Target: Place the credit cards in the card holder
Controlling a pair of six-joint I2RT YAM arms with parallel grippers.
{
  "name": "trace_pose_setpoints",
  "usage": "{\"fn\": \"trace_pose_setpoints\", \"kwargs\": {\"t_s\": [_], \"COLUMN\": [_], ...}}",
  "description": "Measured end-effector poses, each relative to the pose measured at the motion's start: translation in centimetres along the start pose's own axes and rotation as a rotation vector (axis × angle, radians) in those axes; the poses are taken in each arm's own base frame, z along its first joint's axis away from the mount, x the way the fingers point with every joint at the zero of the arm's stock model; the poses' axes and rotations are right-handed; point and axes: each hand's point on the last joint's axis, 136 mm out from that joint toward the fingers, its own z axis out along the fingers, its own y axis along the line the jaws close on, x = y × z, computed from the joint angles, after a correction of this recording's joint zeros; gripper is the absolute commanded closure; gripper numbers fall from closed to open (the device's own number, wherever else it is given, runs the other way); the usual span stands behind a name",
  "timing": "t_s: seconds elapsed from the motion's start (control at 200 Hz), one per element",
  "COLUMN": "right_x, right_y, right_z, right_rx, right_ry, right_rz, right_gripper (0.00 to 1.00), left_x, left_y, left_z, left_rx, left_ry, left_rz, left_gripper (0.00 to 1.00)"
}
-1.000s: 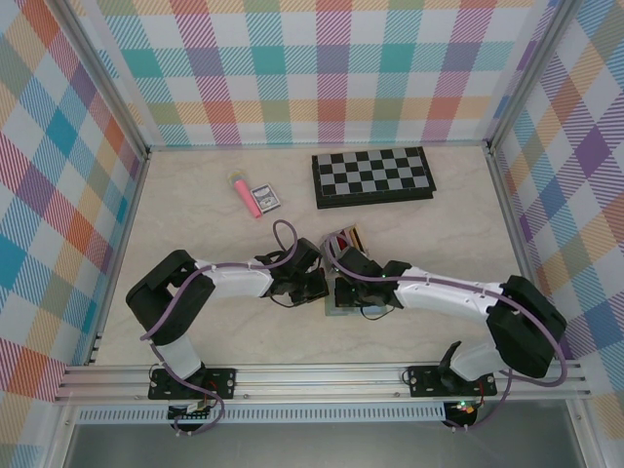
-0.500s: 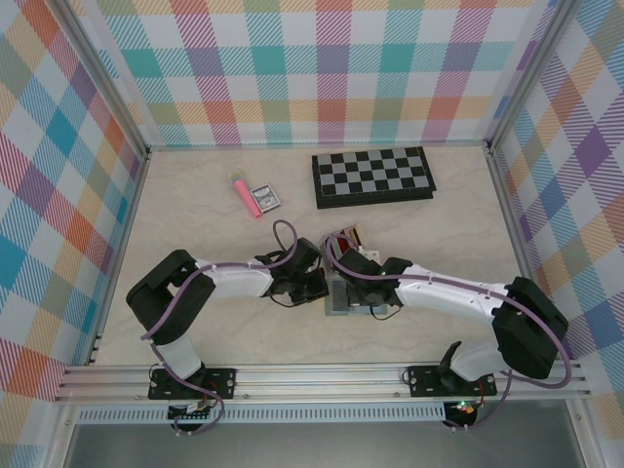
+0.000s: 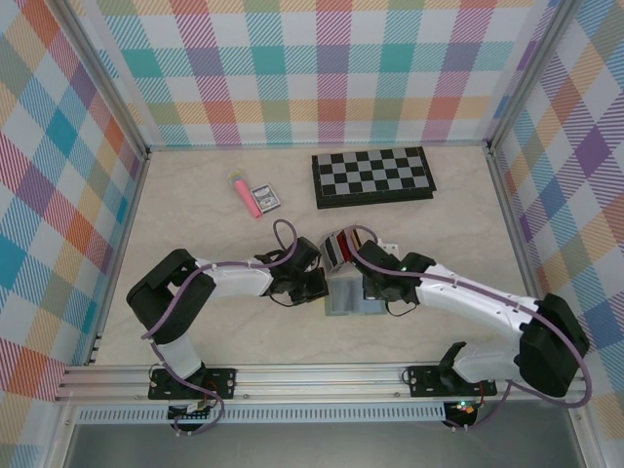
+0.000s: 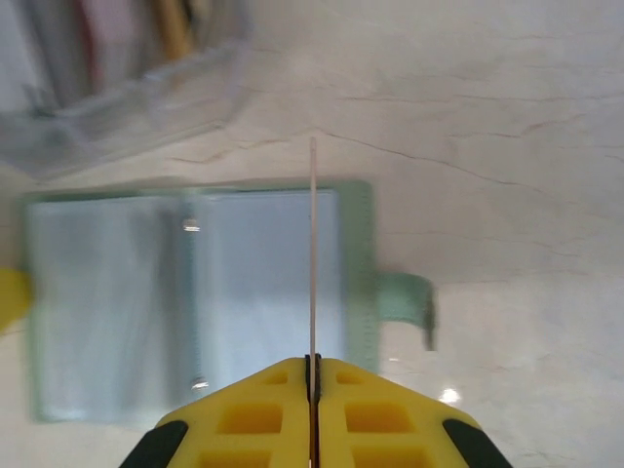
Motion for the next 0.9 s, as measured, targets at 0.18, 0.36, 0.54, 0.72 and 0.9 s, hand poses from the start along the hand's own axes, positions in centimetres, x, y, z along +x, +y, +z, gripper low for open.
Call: {"fn": "trace_pose_setpoints", "kwargs": {"t_s": [0.18, 0.36, 0.54, 0.72, 0.9], "right_x": [-0.4, 1.4, 1.6, 1.6, 2.3], "right_y": [4.7, 7.7, 9.1, 9.4, 8.8], "right_z": [-0.1, 1.7, 2.7, 3.2, 4.0], "right_rx": [-0.206, -0.252, -0.272, -0.279, -0.231], "right_ry": [0.011, 0.070, 0.075, 0.073, 0.082], "right_rz": [0.017, -0.020, -0.006, 0.017, 0.010], "right_gripper": [0.92, 0.93, 0.93, 0.93, 0.93], "left_x": [0.0, 0.0, 0.0, 0.0, 0.0], "left_y": [0.0, 0.0, 0.0, 0.0, 0.0], "left_z": [0.0, 0.0, 0.0, 0.0, 0.0], "left_rx": [-0.001, -0.003, -0.003, -0.003, -0.003], "left_ry": [0.001, 0.001, 0.001, 0.001, 0.001], "left_rz": [0.000, -0.001, -0.001, -0.001, -0.001], "left_gripper": [1.00, 1.00, 1.00, 1.00, 1.00]}}
